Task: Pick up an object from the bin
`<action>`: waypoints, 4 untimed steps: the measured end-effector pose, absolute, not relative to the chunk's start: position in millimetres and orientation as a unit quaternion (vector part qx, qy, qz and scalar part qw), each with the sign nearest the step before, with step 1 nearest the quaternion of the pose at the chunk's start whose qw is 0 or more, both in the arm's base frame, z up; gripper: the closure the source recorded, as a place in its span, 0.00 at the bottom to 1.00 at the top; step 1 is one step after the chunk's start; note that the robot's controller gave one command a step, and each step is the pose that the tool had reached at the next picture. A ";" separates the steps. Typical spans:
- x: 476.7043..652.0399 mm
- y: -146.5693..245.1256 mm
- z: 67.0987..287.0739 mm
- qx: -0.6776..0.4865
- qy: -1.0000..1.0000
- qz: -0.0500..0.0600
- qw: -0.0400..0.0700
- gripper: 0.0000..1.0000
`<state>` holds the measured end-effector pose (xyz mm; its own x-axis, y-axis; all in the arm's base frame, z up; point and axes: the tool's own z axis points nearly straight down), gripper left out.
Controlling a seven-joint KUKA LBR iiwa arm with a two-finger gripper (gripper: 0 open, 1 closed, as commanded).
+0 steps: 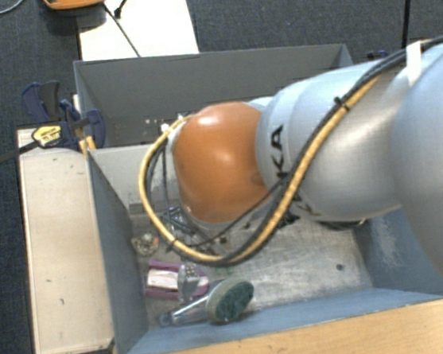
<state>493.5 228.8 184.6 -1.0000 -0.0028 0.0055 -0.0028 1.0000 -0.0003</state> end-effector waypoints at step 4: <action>558.9 172.5 229.6 0.294 -0.956 0.000 -0.006 1.00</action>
Offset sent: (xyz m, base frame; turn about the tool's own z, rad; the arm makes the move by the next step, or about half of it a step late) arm 0.0118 0.0043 -0.1034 -0.3484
